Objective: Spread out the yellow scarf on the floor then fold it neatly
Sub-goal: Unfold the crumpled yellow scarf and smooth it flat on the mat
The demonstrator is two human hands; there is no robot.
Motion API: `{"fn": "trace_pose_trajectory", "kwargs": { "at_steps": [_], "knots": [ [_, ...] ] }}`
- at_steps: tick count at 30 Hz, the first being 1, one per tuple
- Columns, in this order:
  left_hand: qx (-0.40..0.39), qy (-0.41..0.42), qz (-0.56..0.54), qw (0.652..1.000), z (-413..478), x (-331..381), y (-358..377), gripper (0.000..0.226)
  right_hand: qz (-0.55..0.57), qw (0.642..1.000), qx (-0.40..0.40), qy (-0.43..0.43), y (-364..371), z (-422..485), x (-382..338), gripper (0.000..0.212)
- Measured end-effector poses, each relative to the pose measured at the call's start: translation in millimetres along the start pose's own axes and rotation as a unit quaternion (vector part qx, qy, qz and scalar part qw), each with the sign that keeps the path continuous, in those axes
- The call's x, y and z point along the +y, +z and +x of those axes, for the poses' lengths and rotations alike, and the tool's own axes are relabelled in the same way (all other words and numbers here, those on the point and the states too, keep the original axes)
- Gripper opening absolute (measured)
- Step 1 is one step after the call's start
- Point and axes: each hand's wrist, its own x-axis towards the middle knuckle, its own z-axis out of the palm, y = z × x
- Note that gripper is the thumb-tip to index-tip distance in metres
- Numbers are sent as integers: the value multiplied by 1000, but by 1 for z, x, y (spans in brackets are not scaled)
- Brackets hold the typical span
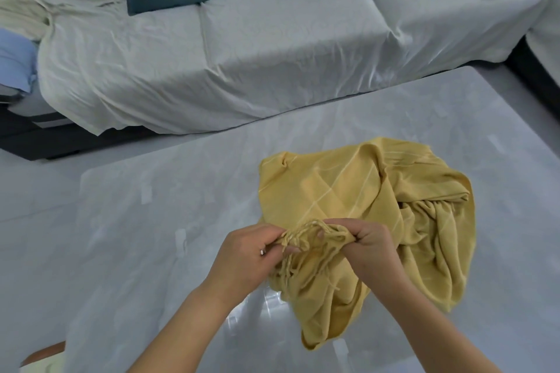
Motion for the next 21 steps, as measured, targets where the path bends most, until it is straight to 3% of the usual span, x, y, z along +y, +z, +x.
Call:
{"fn": "trace_pose_trajectory", "kwargs": {
  "at_steps": [3, 5, 7, 12, 17, 21],
  "knots": [
    [24, -5, 2, 1000, 2, 0, -17, 30, -12, 998, -54, -15, 0, -1, -9, 43],
    [21, -1, 7, 1000, 5, 3, -32, 24, -47, 994, -91, -27, 2, -3, -15, 47],
    [-9, 32, 49, 998, 10, 2, -46, 19, -67, 990, -117, -34, 6, -5, -22, 53],
    [-115, 112, 217, 963, 15, -32, -76, 55, -111, 983, -143, -31, 24, -1, -24, 48],
    [-201, 56, 343, 916, -4, -75, -82, 22, -216, 956, -197, -12, 48, 5, -3, 34],
    [-245, 11, 393, 886, -40, -122, -90, 19, -277, 928, -251, 10, 58, 2, 19, 32]
  ]
}}
